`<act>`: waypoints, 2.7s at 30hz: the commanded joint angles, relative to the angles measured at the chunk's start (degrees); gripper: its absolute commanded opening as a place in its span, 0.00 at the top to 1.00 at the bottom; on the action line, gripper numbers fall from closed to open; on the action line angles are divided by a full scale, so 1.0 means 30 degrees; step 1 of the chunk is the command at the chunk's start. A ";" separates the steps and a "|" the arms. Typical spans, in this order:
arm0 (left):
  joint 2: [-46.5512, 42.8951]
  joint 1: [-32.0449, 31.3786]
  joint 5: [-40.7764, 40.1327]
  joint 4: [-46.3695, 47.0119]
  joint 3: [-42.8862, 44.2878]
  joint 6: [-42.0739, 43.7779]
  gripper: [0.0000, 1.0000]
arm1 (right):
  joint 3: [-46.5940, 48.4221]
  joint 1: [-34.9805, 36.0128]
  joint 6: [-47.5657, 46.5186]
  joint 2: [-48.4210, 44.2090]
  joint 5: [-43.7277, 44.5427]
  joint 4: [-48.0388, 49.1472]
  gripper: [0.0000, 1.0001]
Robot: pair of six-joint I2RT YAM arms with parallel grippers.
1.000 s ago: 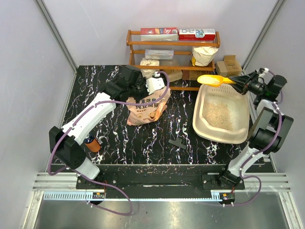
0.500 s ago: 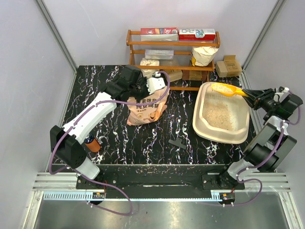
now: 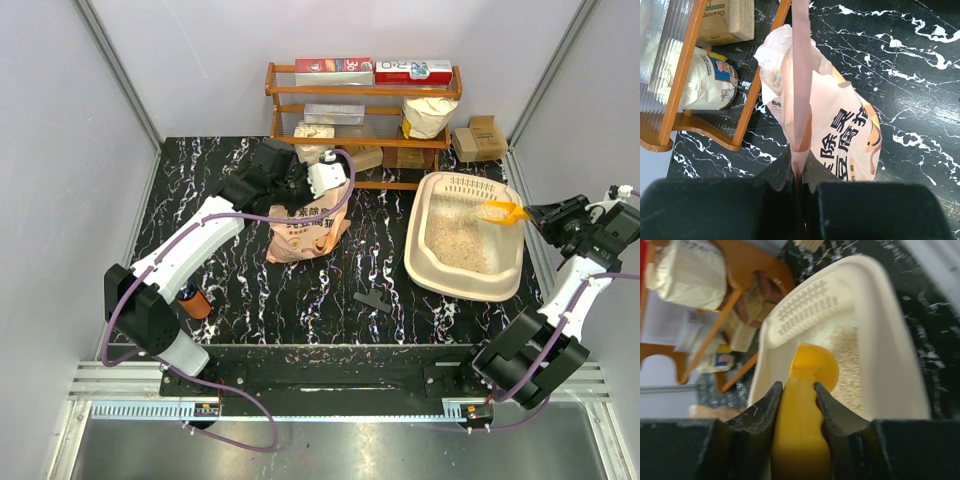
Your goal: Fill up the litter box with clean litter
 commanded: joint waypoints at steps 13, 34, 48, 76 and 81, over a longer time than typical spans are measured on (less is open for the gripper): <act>-0.1239 -0.0157 0.1949 0.3029 -0.0286 -0.0857 1.00 | 0.3483 0.3269 -1.3562 -0.1650 0.4879 -0.5130 1.00; -0.2175 -0.0157 0.2916 0.2326 -0.0989 -0.1325 1.00 | 1.2737 1.5044 -1.1056 0.4022 -0.2858 -0.4991 1.00; -0.2732 -0.0157 0.2535 0.2296 -0.1430 -0.1267 1.00 | 1.6521 2.0849 -1.6091 0.9362 -0.1979 -0.7798 1.00; -0.2265 -0.0157 0.2213 0.3145 -0.1195 -0.1911 1.00 | 1.5877 2.3807 -1.0852 1.4400 0.8481 -0.7330 1.00; -0.1883 -0.0187 0.1979 0.3263 -0.0405 -0.1825 1.00 | 1.5114 2.4306 -1.0089 1.4723 0.7048 -0.7971 1.00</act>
